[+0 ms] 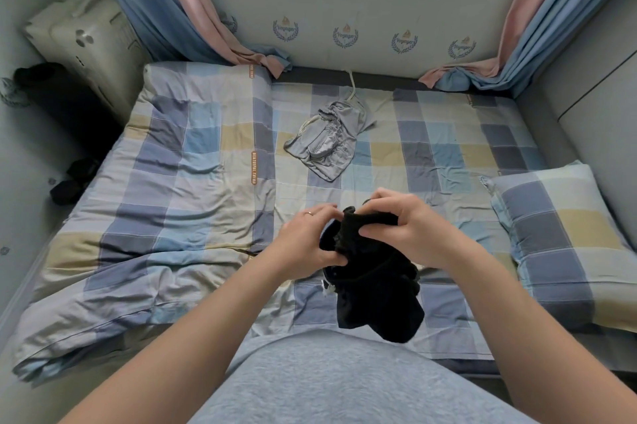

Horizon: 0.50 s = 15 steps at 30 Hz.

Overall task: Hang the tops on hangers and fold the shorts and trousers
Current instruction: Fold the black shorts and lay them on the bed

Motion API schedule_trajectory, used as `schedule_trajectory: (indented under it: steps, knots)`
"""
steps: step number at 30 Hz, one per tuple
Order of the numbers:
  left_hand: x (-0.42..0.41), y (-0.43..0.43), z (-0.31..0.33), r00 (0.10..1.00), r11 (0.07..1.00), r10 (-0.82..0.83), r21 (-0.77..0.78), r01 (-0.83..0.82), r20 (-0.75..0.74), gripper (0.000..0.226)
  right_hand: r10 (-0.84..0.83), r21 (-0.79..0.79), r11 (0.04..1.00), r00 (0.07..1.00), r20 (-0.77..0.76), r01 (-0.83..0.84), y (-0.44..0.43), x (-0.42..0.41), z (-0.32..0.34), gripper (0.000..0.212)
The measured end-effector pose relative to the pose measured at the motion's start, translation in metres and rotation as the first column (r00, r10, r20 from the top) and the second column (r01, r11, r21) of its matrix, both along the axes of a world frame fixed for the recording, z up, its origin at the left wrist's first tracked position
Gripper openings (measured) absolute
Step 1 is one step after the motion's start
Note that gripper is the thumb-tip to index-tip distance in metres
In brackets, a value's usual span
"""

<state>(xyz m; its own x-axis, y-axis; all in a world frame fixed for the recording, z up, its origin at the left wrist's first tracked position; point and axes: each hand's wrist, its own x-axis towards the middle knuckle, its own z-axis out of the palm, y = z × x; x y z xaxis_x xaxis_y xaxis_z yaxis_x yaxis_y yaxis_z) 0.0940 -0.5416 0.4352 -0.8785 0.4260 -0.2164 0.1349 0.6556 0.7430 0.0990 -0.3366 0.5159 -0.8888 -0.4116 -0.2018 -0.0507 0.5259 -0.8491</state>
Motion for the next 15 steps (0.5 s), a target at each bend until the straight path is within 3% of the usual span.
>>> schedule_trajectory:
  steps: [3, 6, 8, 12, 15]
  knots:
    - [0.003, 0.003, 0.001, 0.988, 0.998, 0.024, -0.050, -0.032, -0.150, 0.091, 0.075, 0.081, 0.994, 0.997, -0.007, -0.075, 0.007, 0.000, 0.009, 0.021]
    - [0.000, 0.004, 0.001, 0.966, 0.999, -0.022, -0.030, 0.015, -0.259, 0.050, 0.070, 0.097, 0.993, 0.997, -0.010, -0.069, 0.010, 0.002, 0.011, 0.022]
    - [0.000, 0.005, 0.002, 0.955, 0.999, 0.020, -0.032, -0.030, -0.296, 0.028, 0.009, 0.084, 0.996, 0.999, -0.044, -0.006, 0.010, 0.003, 0.010, 0.028]
    - [0.001, -0.003, -0.005, 0.928, 0.970, 0.229, -0.017, -0.244, -0.293, 0.028, -0.211, 0.070, 0.972, 0.965, -0.153, 0.224, 0.015, 0.002, 0.000, 0.051]
    - [0.000, -0.012, -0.008, 0.902, 0.944, 0.299, -0.041, -0.328, -0.311, 0.030, -0.268, 0.115, 0.950, 0.948, -0.172, 0.289, 0.016, 0.001, -0.014, 0.052]
